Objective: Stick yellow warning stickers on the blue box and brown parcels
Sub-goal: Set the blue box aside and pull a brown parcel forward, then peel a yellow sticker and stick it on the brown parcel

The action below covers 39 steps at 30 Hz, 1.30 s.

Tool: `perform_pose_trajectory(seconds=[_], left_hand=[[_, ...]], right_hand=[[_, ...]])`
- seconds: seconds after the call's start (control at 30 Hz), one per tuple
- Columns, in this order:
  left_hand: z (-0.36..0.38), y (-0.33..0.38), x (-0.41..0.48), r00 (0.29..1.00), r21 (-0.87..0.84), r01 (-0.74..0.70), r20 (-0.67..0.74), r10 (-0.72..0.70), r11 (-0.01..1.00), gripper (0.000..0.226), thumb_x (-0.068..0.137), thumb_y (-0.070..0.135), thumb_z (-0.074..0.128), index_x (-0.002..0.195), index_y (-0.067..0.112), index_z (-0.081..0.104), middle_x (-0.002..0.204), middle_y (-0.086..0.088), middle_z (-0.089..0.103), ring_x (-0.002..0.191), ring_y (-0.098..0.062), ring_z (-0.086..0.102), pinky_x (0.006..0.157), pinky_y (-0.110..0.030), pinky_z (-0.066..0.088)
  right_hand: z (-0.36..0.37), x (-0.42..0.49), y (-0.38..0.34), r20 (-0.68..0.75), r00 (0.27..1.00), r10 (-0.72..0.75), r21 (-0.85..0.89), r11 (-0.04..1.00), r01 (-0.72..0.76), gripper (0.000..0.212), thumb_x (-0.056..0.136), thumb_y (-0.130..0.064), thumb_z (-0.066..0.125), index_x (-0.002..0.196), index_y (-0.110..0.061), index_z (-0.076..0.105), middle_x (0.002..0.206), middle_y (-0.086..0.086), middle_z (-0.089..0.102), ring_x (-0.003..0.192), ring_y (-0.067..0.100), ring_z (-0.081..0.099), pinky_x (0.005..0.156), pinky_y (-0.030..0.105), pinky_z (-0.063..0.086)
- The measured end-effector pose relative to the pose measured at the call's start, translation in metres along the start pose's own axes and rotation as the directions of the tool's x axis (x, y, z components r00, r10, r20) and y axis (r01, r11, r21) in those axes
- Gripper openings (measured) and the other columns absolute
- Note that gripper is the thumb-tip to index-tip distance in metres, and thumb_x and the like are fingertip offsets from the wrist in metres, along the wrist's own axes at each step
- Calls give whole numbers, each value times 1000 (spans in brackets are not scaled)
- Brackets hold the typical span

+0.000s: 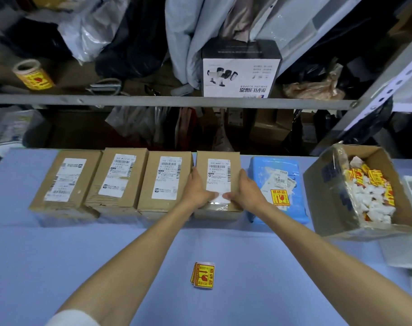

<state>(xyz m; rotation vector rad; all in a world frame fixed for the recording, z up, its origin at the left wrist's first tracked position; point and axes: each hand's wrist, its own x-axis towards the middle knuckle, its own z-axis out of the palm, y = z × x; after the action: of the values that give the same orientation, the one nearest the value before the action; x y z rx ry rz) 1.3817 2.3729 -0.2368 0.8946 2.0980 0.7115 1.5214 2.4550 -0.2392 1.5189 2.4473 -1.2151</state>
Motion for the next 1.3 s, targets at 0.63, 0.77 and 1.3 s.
perform_pose_trajectory(seconds=[0.63,0.77,1.3], left_hand=[[-16,-13,-51,986,-418,20,159,52,908,111,68,-7,79,153,23,14,147,2,42,111,-8,50,62,-4,48],[-24,-20,-80,984,-407,3,161,69,913,97,70,-2,80,149,21,28,144,0,48,121,-15,51,93,-23,47],[-29,-95,-183,997,-398,23,78,9,917,69,69,2,81,130,9,49,120,-1,57,114,-20,56,96,-45,51]], right_hand=[[-17,-55,-2,-148,989,-24,326,943,72,79,70,-15,82,134,-24,37,123,-4,58,110,18,54,91,37,48],[-6,-89,-6,-181,983,15,349,936,51,78,72,-16,81,136,-24,37,120,-5,56,105,15,53,86,32,46],[86,-203,-15,-316,931,183,303,949,-83,76,67,-31,81,129,-24,37,126,1,59,112,23,57,92,43,48]])
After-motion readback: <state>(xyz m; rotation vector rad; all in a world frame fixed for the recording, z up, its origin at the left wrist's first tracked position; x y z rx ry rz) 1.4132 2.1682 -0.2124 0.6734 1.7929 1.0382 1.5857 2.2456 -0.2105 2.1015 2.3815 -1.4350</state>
